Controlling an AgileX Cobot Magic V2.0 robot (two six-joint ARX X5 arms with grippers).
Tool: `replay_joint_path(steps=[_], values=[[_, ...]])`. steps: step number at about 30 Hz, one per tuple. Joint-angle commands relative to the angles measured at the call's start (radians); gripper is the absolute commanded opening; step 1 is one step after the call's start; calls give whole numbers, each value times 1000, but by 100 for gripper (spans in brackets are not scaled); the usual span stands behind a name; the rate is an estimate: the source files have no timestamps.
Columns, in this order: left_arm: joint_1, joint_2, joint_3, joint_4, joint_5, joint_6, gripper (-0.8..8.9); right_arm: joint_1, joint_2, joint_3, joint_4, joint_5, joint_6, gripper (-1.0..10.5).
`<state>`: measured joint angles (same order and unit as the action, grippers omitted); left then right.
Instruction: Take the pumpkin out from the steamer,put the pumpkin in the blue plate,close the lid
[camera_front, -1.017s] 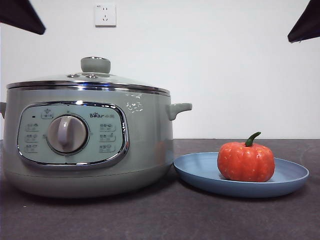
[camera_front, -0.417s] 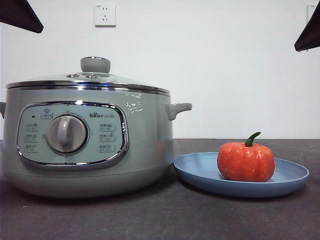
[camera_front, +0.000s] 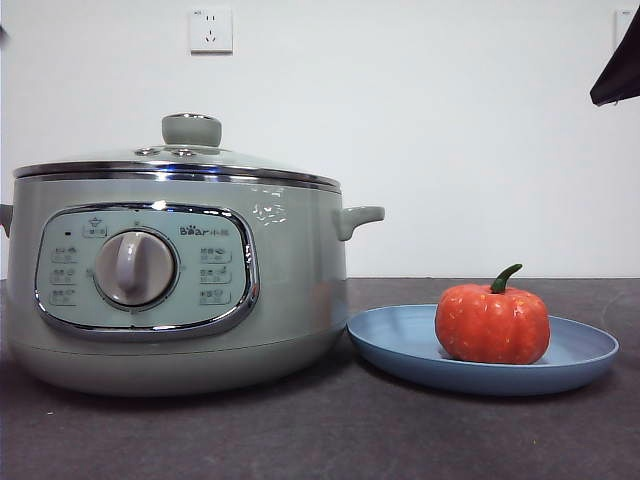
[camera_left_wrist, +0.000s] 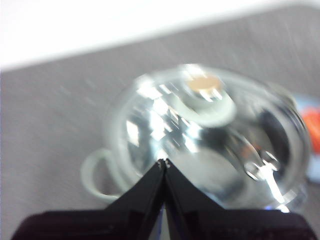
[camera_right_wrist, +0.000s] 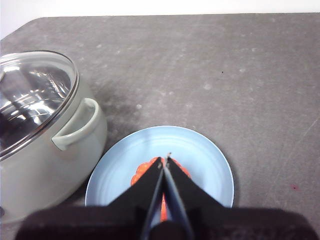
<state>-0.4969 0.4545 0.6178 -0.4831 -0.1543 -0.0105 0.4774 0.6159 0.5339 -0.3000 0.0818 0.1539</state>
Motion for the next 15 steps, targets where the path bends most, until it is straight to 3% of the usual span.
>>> replay_joint_path(steps=[1, 8, 15], values=[[98, -117, -82, 57, -3, 15, -4, 0, -1, -8, 2, 3, 10, 2], [337, -293, -394, 361, 28, 5, -4, 0, -1, -8, 2, 3, 10, 2], [411, -361, -602, 459, 58, -18, -4, 0, -1, -8, 2, 3, 10, 2]])
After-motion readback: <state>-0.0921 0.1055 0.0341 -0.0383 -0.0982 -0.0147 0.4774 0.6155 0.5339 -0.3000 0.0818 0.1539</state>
